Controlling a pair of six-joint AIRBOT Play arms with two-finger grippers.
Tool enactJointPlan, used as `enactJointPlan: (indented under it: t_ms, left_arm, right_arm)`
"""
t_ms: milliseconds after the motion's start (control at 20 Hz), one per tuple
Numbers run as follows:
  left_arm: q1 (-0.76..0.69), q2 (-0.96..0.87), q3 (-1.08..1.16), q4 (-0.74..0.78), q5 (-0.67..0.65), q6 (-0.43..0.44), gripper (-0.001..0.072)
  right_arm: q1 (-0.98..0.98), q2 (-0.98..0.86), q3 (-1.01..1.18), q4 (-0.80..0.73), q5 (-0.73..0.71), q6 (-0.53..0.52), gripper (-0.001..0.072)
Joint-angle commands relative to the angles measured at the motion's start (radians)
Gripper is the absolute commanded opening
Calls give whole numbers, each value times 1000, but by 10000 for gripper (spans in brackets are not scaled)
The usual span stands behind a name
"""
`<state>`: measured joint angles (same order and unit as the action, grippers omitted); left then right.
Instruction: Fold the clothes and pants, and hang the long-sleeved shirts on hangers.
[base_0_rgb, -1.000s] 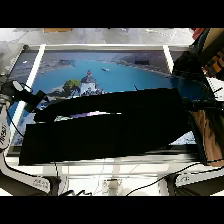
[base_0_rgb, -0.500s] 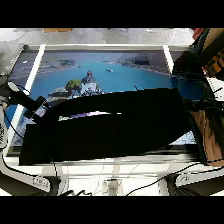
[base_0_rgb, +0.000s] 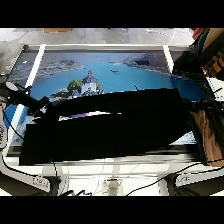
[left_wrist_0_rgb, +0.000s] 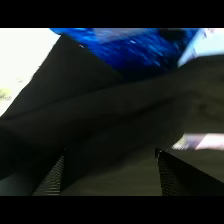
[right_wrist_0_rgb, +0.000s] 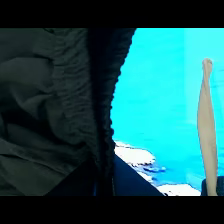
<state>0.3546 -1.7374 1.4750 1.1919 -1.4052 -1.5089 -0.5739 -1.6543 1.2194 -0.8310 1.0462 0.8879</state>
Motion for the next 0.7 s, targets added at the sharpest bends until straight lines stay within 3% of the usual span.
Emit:
enactJointPlan:
  t_ms: [0,100,200,300,350,400,550,650]
  left_arm:
    - [-10,0,1,1,-6,349,595]
    - [-24,0,1,71,0,471,551]
    - [-40,0,1,188,20,497,374]
    - [-61,0,1,312,49,497,294]
    - [-73,0,1,375,64,497,47]
    - [-86,0,1,431,81,504,6]
    - [-146,1,32,642,148,503,5]
    - [-209,2,103,877,216,487,5]
  right_arm:
    - [-1,-1,-3,-13,7,1,21]
    - [-1,-1,-3,-12,7,1,21]
    - [-1,-1,-3,-12,7,1,21]
    - [-1,0,-3,-11,7,2,21]
    - [-1,0,-3,-10,7,2,21]
    - [-1,0,-3,-3,7,2,21]
    - [-1,0,-3,50,-21,2,21]
    - [-1,0,-2,116,-63,2,21]
